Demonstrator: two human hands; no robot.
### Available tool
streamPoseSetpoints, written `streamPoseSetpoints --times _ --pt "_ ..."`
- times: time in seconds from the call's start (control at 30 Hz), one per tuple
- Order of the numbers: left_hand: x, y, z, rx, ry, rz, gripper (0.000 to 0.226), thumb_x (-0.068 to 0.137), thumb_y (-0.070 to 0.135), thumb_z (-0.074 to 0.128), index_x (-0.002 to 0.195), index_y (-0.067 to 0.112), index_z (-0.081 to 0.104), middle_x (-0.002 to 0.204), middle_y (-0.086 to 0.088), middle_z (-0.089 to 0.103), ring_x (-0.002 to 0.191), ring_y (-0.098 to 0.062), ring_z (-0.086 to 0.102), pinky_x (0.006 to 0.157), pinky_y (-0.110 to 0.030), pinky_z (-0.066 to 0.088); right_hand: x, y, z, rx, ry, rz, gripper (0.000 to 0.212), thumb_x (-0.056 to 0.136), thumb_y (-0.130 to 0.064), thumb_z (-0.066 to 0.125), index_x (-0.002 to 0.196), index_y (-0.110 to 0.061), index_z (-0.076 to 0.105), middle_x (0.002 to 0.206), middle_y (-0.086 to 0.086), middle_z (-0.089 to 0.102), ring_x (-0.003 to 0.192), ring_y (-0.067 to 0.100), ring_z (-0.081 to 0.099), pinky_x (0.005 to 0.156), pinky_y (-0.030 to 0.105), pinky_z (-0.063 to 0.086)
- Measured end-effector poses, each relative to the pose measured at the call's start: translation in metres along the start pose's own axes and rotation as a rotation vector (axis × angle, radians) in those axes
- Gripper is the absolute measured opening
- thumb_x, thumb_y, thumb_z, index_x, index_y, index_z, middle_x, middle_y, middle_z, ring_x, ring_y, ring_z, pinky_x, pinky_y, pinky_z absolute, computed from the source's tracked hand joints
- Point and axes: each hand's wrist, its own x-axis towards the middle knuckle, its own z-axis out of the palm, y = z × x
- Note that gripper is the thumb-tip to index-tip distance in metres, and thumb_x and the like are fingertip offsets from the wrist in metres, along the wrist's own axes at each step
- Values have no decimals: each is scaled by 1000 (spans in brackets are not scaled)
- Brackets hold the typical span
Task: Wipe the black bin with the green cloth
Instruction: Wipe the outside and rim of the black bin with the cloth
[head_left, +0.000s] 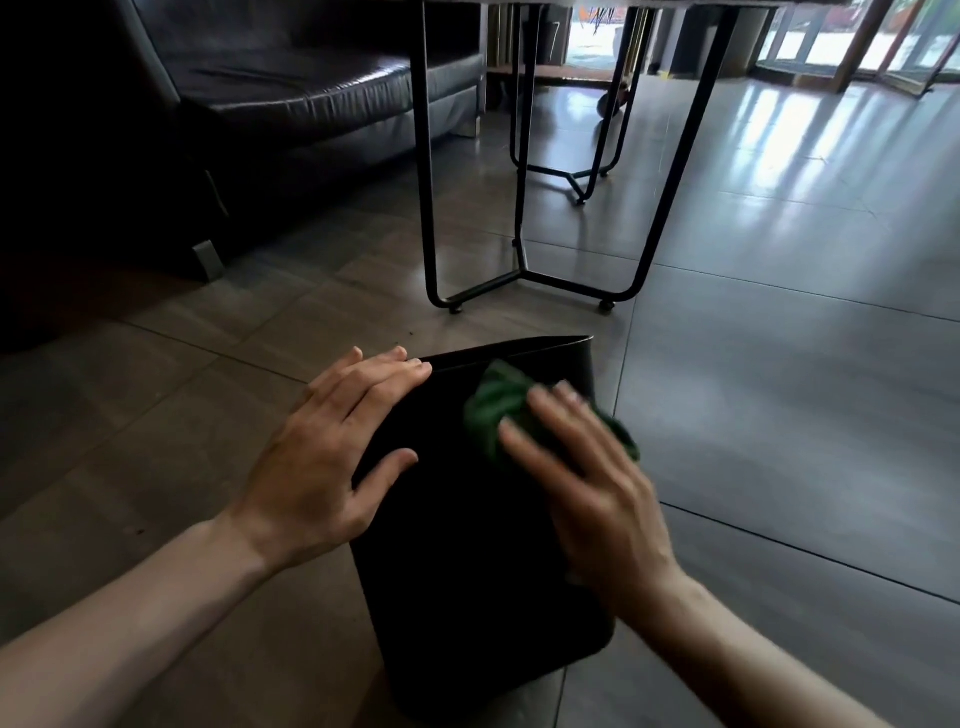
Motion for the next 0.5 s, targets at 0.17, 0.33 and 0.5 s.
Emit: streamPoseSetpoints --times 0.17,0.33,0.5 --pt "-2 2 -1 -1 8 -3 66 92 32 62 152 13 45 151 1 51 151 -14 40 129 -35 21 8 -1 5 -1 78 115 45 100 -2 62 143 -15 64 158 18 49 151 39 40 112 60 48" --pt "-3 5 -2 -4 12 15 66 91 31 63 152 12 46 151 1 52 151 -14 40 128 -39 25 -58 -21 12 -68 -240 -414 42 109 -15 47 149 -21 56 162 11 45 155 37 33 118 52 42" --pt "-2 6 -1 -5 14 -15 66 90 30 64 151 11 48 149 -1 54 148 -17 44 128 -39 25 -9 2 -3 10 -30 12 50 97 -4 71 143 -21 63 157 14 51 151 34 41 111 54 50"
